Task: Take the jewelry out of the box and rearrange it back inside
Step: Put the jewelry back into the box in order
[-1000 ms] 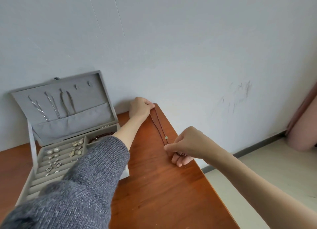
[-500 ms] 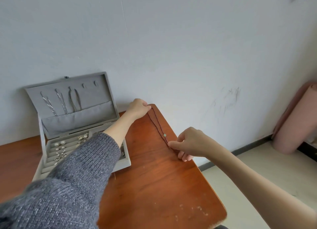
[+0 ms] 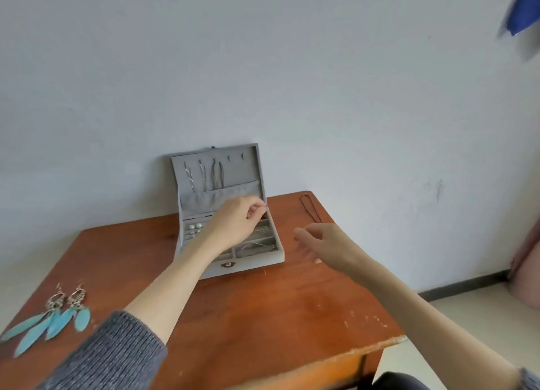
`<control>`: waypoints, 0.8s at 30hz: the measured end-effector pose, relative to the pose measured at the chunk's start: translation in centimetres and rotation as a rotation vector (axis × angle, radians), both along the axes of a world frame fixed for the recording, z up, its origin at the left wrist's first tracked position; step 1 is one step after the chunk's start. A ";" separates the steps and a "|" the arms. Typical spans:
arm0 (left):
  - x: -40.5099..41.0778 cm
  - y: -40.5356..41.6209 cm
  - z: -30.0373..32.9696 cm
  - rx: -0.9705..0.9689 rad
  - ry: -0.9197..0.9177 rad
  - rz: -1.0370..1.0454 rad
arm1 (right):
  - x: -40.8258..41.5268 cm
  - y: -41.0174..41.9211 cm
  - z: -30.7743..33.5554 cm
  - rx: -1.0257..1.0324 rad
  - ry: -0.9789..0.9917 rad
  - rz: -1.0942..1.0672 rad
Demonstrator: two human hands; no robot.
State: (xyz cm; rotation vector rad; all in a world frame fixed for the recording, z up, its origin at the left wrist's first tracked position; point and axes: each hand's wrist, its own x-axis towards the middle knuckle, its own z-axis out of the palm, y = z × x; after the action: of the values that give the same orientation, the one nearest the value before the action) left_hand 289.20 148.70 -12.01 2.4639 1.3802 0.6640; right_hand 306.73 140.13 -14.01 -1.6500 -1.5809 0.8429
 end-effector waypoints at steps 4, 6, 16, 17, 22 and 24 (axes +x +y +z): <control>-8.1 -3.1 -0.1 0.061 -0.050 0.121 | -6.2 0.3 0.7 -0.006 0.031 0.168; -10.8 -4.2 -0.8 0.055 -0.036 0.166 | -8.6 0.6 0.6 -0.016 0.055 0.218; -27.5 -6.9 -4.3 -0.118 0.062 0.498 | -24.6 3.3 -2.6 -0.111 0.046 0.483; -28.6 -6.7 -4.5 -0.134 0.058 0.524 | -25.7 3.8 -2.8 -0.119 0.041 0.491; -32.3 -4.8 -5.7 -0.160 0.074 0.586 | -30.0 6.9 -4.0 -0.079 -0.022 0.427; -32.9 -3.6 -6.3 -0.157 0.091 0.583 | -31.4 8.2 -4.3 -0.029 -0.087 0.394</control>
State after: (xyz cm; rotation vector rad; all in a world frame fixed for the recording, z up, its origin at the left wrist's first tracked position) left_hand 256.28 145.06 -18.33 1.9873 2.1230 0.5251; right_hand 275.32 148.28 -18.31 -1.4301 -2.0021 1.0049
